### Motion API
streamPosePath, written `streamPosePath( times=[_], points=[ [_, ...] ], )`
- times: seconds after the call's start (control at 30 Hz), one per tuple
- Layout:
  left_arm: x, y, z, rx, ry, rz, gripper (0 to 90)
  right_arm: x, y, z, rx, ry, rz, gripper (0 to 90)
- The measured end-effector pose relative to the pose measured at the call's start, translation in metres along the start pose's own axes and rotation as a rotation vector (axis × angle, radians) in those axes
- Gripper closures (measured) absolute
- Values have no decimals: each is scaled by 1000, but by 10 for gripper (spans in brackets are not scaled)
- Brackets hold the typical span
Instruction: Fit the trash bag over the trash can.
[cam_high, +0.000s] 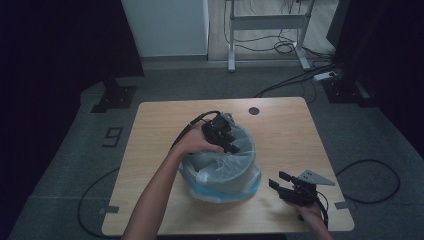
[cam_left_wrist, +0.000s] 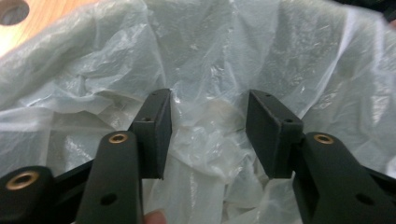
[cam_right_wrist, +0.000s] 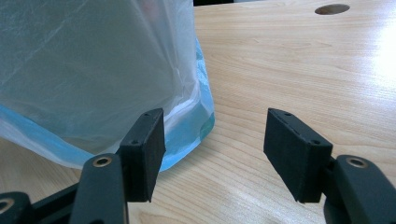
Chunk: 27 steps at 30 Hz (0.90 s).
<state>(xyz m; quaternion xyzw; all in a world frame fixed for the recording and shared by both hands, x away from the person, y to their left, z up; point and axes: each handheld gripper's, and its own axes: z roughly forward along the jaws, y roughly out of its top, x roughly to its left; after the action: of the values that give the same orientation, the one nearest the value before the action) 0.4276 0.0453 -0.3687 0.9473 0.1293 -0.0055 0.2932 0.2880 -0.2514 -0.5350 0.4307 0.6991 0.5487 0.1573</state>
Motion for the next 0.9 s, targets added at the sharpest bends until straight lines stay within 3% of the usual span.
streamPosePath(
  times=[0.2,0.43,0.63,0.9],
  points=[
    [-3,-8,-32,-107,10,-1,473,0,0,0,2,-1,0,378],
    [2,-26,-51,-110,42,-39,475,2,-1,2,9,2,-7,378],
    [6,-42,-49,-28,65,-60,501,2,-1,4,15,2,-7,378],
    [9,-44,-39,64,90,-88,556,1,-2,4,15,-1,-8,379]
  ],
)
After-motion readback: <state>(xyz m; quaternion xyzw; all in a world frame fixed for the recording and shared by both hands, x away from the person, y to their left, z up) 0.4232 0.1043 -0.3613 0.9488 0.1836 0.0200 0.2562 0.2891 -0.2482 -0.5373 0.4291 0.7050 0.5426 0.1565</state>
